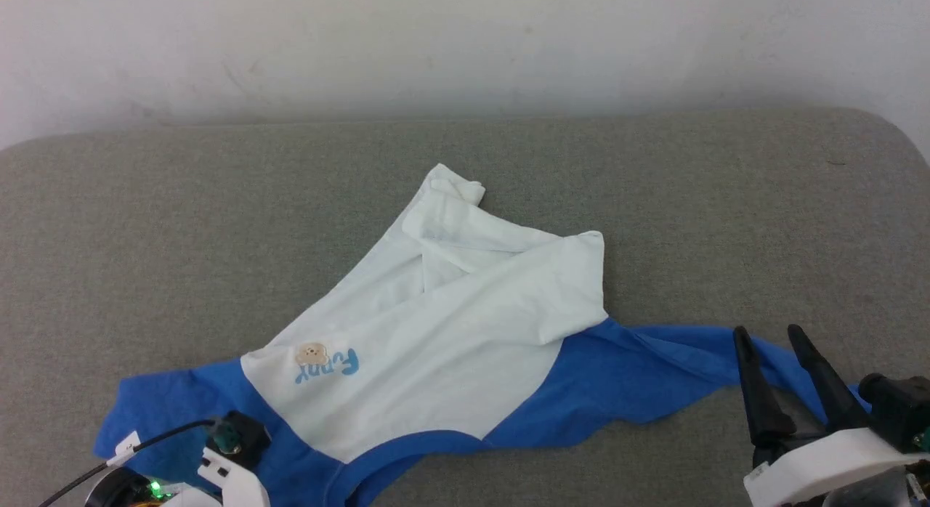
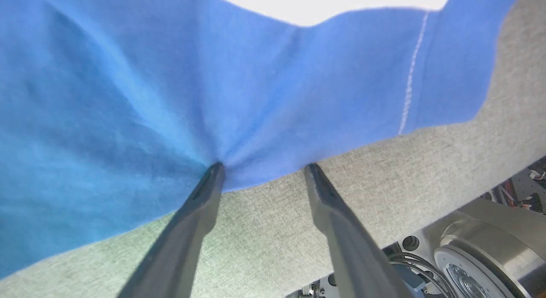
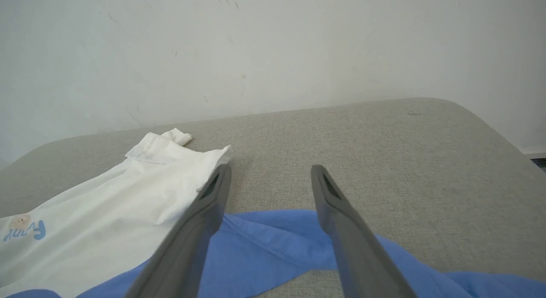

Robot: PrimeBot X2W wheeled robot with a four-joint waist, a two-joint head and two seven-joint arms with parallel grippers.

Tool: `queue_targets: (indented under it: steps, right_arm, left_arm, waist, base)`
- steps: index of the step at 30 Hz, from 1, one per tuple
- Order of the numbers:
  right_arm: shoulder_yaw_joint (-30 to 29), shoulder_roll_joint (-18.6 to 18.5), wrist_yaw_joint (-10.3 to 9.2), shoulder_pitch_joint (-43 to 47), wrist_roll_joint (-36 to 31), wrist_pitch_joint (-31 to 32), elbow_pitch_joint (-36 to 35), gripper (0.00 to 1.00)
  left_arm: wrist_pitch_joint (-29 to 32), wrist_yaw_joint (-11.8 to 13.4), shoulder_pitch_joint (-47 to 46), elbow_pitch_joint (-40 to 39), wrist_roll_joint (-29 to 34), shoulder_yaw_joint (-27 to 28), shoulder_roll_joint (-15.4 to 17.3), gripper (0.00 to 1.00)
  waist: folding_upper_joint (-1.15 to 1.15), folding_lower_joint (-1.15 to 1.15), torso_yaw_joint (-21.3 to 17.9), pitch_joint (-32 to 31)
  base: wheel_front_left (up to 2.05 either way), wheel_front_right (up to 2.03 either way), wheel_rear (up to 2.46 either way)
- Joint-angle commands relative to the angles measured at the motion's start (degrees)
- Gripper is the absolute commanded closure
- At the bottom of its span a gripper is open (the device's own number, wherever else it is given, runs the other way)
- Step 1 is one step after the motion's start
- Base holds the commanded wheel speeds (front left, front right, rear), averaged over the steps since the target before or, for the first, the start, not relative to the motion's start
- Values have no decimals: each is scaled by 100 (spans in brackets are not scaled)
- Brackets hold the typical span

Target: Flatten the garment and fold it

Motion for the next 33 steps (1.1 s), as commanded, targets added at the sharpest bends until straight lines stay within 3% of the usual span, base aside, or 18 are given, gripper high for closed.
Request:
queue_targets:
  steps: [1, 2, 3, 4, 5, 8, 12, 20, 26, 33]
  right_arm:
    - [-11, 13, -4, -88, 28, 3, 12, 0]
    - [-9, 13, -4, -100, 31, 8, 22, 0]
    - [-1, 13, -4, -105, 28, 25, 38, 0]
    - [-1, 13, -4, -105, 28, 25, 38, 0]
    - [15, 13, -4, -105, 8, 77, 60, 0]
    - [94, 13, -4, -80, -68, 415, 167, 0]
    - [325, -33, -4, -101, -216, 1347, 395, 0]
    - [1354, -794, -4, -801, 15, 2804, 1104, 0]
    - [2447, -1373, -4, -1500, 202, 3109, 1765, 0]
    - [3338, -1602, -4, -2154, 149, 2957, 2647, 0]
  left_arm:
    - [26, 179, 15, 440, 117, -62, -94, 27]
    - [-50, 235, 16, 464, 108, -39, -162, 58]
    - [-118, 292, 30, 497, 98, -15, -213, 83]
    - [-118, 292, 30, 497, 98, -15, -213, 83]
    - [-214, 345, 44, 512, 100, 15, -250, 100]
    - [-526, 519, 102, 489, 75, 150, -347, 100]
    - [-905, 776, 224, 273, -10, 373, -458, 100]
    - [-1360, 1098, 431, -269, -175, 640, -676, 100]
    - [-1533, 1123, 415, -547, -184, 670, -741, 100]
    - [-1609, 1133, 355, -672, -200, 674, -791, 100]
  waist:
    - [0, 1, -2, 26]
    - [0, 1, -3, 26]
    - [0, 1, -1, 13]
    - [0, 1, -1, 13]
    - [0, 1, 4, 2]
    - [0, 1, 41, -44]
    - [0, 1, 111, -116]
    - [0, 1, 336, -139]
    - [0, 1, 512, -57]
    - [0, 1, 580, 87]
  base:
    - [0, 0, 0]
    - [0, 0, 0]
    - [0, 0, 0]
    - [0, 0, 0]
    - [0, 0, 0]
    - [0, 0, 0]
    - [0, 0, 0]
    - [0, 0, 0]
    - [0, 0, 0]
    - [0, 0, 0]
